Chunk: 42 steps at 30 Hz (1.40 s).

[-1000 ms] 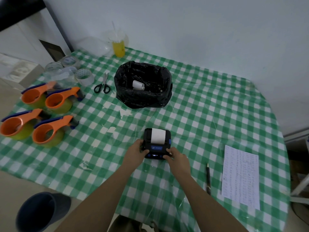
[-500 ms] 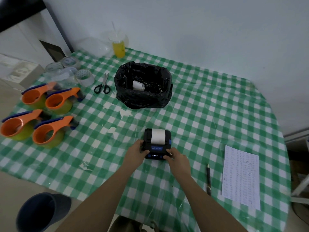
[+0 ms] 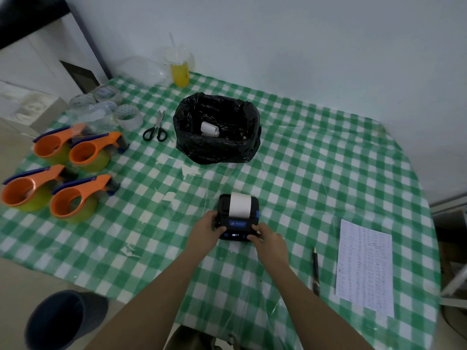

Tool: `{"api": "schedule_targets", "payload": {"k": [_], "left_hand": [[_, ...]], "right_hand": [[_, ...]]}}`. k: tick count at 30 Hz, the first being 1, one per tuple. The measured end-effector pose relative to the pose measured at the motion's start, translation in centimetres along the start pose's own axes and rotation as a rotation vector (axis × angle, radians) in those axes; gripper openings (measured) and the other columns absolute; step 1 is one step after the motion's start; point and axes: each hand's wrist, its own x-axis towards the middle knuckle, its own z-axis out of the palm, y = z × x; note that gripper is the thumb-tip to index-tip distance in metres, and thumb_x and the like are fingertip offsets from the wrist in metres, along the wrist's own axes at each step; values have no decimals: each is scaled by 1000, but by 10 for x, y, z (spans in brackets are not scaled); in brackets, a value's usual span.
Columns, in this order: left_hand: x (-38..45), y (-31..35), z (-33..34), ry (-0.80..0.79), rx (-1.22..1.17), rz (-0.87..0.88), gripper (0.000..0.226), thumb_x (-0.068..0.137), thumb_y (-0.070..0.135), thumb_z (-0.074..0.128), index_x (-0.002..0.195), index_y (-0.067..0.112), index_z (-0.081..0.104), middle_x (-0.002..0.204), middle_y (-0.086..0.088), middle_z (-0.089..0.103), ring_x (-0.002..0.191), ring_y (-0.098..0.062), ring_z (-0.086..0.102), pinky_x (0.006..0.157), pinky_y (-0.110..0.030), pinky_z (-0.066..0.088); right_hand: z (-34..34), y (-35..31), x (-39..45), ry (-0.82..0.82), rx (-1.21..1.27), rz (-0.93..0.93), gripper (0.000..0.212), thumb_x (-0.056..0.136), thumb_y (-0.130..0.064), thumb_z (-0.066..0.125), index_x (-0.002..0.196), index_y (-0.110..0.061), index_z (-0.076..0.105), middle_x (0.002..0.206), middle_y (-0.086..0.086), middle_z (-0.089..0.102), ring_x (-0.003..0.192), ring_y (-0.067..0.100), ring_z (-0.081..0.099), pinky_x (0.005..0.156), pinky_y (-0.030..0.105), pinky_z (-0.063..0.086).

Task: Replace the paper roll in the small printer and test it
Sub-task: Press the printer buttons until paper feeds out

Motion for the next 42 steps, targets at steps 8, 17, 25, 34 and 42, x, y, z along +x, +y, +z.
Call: {"api": "schedule_targets", "payload": {"k": [8,17,25,34,42], "left_hand": [[1,0,0,-6,2,2,45,82,9,64,124,6,48,126,-16,61,115,-30,59,101,-47,46],[2,-1,0,-7,11,-2,44,82,11,65,123,8,49,126,-15,61,114,-29,59,100,-48,47],[3,-1,0,-6,10,-1,44,82,10,65,123,6,49,126,-16,61,114,-30,59,100,-48,47],[2,-1,0,-5,13,5,40,82,11,65,119,8,51,124,-14,62,112,-30,60,99,-49,47],[3,-2,0,-11,-1,-4,40,82,11,65,120,8,50,124,-15,62,112,-30,60,99,-49,47]], "right_hand": [[0,1,-1,9,4,6,31,86,-28,63,115,-17,59,116,8,69,99,24,66,77,30,50],[0,0,-1,10,11,9,31,86,-28,63,114,-16,59,117,8,68,100,23,65,78,31,50],[1,0,-2,15,9,6,31,86,-27,64,115,-16,59,116,9,68,97,25,66,78,31,51],[0,-1,-2,16,22,6,31,86,-26,63,114,-15,59,118,7,68,99,25,66,80,32,52],[0,-1,-1,9,11,19,31,86,-28,63,115,-17,58,119,7,67,98,25,66,78,30,50]]}}
